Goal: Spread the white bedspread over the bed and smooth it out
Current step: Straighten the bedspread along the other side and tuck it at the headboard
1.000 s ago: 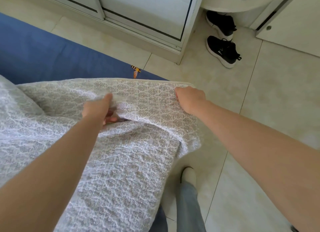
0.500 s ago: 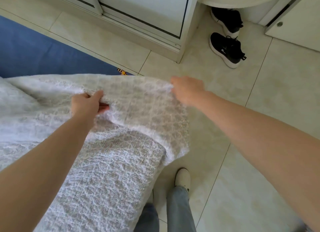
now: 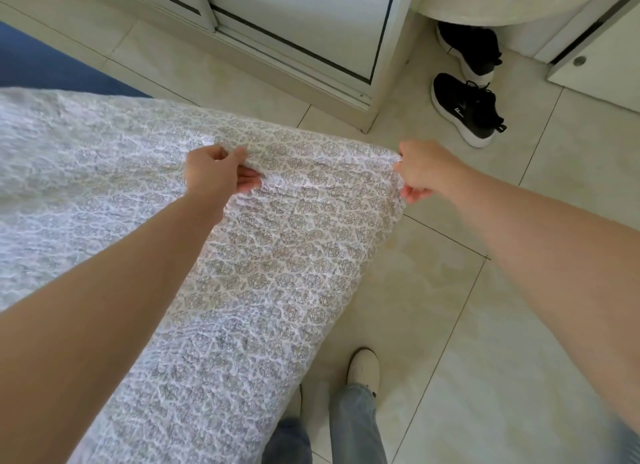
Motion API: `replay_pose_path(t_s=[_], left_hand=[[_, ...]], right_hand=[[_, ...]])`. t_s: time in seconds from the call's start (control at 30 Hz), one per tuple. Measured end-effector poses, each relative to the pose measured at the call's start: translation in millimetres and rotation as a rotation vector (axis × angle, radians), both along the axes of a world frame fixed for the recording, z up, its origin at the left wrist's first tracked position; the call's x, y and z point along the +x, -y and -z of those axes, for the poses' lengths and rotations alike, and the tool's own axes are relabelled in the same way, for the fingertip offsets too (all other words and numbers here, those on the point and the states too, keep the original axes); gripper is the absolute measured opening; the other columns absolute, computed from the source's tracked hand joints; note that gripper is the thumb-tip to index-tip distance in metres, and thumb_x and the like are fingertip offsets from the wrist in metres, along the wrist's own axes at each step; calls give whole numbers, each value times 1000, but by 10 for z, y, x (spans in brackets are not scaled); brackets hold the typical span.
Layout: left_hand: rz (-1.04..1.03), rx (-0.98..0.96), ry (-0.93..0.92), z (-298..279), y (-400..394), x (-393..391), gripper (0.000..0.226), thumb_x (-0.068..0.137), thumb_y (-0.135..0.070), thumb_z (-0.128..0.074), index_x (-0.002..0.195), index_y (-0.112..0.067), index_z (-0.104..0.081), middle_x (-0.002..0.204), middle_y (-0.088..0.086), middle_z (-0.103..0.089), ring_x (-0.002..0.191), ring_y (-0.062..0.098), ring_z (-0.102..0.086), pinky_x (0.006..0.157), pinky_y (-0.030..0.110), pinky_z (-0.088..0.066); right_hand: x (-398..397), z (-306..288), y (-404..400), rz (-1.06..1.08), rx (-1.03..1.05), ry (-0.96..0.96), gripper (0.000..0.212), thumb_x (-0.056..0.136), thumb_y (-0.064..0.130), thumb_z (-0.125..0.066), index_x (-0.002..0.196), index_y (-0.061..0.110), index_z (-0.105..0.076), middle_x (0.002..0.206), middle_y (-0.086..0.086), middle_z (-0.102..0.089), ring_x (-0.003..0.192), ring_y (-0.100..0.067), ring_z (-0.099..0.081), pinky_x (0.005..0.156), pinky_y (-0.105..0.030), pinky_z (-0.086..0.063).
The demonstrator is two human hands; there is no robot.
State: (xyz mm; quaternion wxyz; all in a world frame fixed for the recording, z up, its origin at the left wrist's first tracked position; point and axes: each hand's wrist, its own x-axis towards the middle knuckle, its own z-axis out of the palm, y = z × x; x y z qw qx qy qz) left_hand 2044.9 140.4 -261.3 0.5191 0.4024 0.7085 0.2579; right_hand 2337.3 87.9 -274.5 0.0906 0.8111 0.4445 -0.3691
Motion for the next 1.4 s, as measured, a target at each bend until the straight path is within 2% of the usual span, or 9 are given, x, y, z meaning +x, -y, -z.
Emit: replay_pose_path(t_s=[0.1, 0.2, 0.33, 0.5, 0.63, 0.87, 1.1, 1.27, 1.4], left_hand=[[39, -12, -34, 61, 87, 34, 24, 94, -17, -66, 95, 7, -65, 72, 14, -74, 63, 26, -74, 53, 28, -59], [-5, 11, -80, 145, 78, 61, 22, 95, -18, -65, 90, 4, -63, 72, 13, -74, 67, 27, -75, 64, 37, -62], [-27, 4, -91, 182, 10, 51, 19, 96, -18, -63, 82, -5, -61, 76, 13, -75, 64, 22, -73, 64, 35, -62], [96, -62, -43, 103, -6, 27, 24, 99, -23, -57, 95, 0, -66, 82, 10, -70, 67, 19, -68, 61, 24, -59], [158, -182, -161, 58, 83, -117, 39, 90, -38, -67, 90, 1, -65, 75, 12, -71, 56, 19, -68, 52, 27, -58], [356, -447, -451, -31, 220, -556, 55, 83, -49, -72, 76, 4, -65, 47, 9, -65, 29, 12, -51, 31, 18, -36], [608, -556, -899, -127, 552, -1313, 72, 72, -71, -62, 77, 1, -68, 52, 4, -69, 51, 16, -66, 94, 43, -52], [542, -489, -816, -24, 775, -1356, 48, 88, -46, -65, 68, -3, -62, 64, 9, -67, 56, 19, -61, 61, 29, -47], [418, -487, -723, 10, 814, -1283, 33, 98, -23, -58, 73, -2, -56, 64, 10, -61, 41, 12, -57, 36, 22, -39]], right_hand=[[90, -173, -128, 25, -194, -58, 18, 101, 11, -49, 115, 0, -52, 76, -13, -70, 52, -18, -60, 50, -26, -50], [-52, -152, -105, -272, -29, 298, 9, 90, -1, -57, 82, 2, -56, 72, -8, -63, 65, -24, -61, 65, -31, -44], [-305, 62, 26, -169, 136, 197, 35, 98, 18, -46, 128, 2, -40, 113, -17, -58, 93, -35, -58, 72, -38, -43], [-765, 22, -46, -372, 193, -37, 67, 96, 60, -33, 139, 10, -39, 140, -14, -38, 128, -37, -39, 104, -53, -40], [-1048, 93, 20, -483, 342, -76, 9, 100, 17, -47, 91, 15, -44, 90, -6, -56, 87, -28, -60, 74, -42, -50], [-1019, 162, 11, -604, 361, 19, 5, 101, 6, -42, 99, 10, -43, 71, 0, -45, 56, -15, -43, 48, -30, -34], [-1348, -72, 76, -682, 353, -91, 37, 98, 43, -48, 117, 11, -46, 104, -3, -51, 84, -20, -56, 75, -39, -54], [-1924, -149, 344, -996, 162, -325, 53, 84, 63, -58, 109, 17, -53, 96, 3, -58, 84, -14, -57, 77, -34, -54], [-2128, 13, 521, -1230, 231, -149, 25, 94, 27, -61, 110, 8, -55, 95, 0, -51, 93, -20, -56, 72, -34, -55]])
